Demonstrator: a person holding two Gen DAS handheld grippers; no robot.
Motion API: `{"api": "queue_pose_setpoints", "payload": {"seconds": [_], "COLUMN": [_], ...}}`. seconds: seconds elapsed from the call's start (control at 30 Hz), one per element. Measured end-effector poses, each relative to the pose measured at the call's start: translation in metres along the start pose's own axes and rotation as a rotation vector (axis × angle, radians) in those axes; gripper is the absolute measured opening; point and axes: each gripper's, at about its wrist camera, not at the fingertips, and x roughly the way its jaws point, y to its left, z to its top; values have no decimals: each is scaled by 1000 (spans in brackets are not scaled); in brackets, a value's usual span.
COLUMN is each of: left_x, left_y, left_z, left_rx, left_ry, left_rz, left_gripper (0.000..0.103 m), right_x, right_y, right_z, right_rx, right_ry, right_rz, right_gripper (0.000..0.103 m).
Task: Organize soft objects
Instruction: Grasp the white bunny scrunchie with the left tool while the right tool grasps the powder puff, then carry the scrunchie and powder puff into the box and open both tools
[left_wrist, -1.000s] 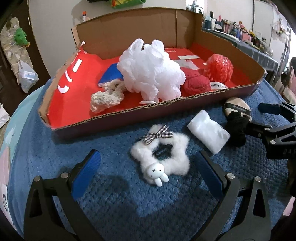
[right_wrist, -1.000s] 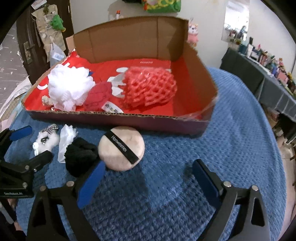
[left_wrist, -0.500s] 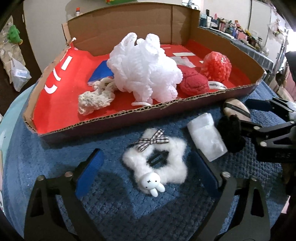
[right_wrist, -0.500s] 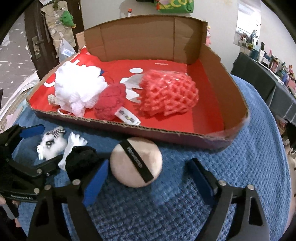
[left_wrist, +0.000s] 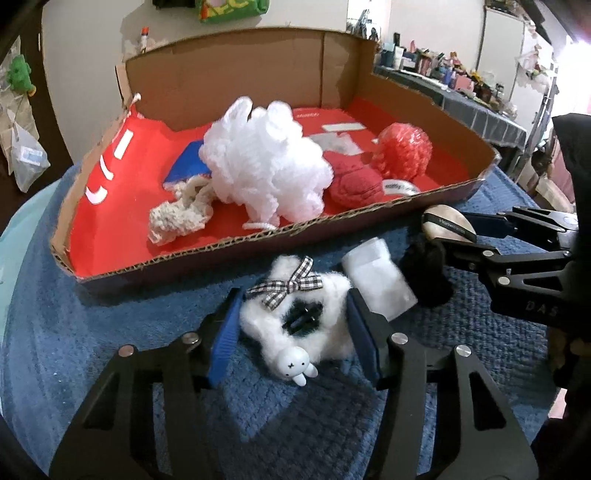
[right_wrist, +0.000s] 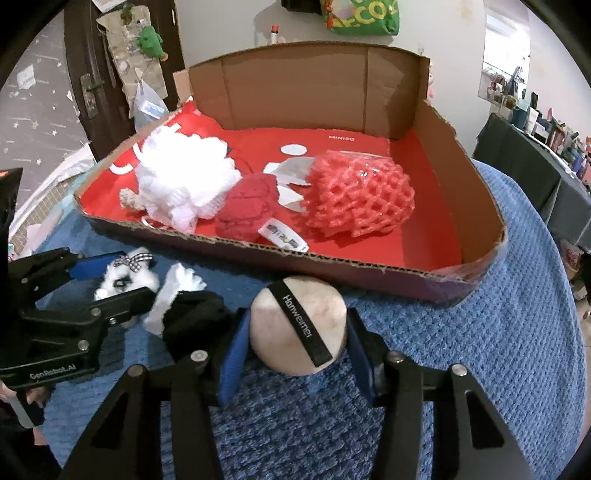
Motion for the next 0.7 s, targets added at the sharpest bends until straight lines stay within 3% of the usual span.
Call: {"api": "queue_pose_setpoints", "payload": {"seconds": [0.3,0.7], "left_x": [-28,-41], "left_y": [-2,-2], "left_z": [6,3], "left_rx": [10,14], "left_ry": [-61,-83], "left_rz": [-16,-17], "left_gripper": [51,51], "right_x": [-30,-40], "right_y": [2,7], "right_z": [0,-4], "right_rx": [2,1], "right_ry": [-55,-68], "right_rz": [3,7], "right_gripper": [53,53]}}
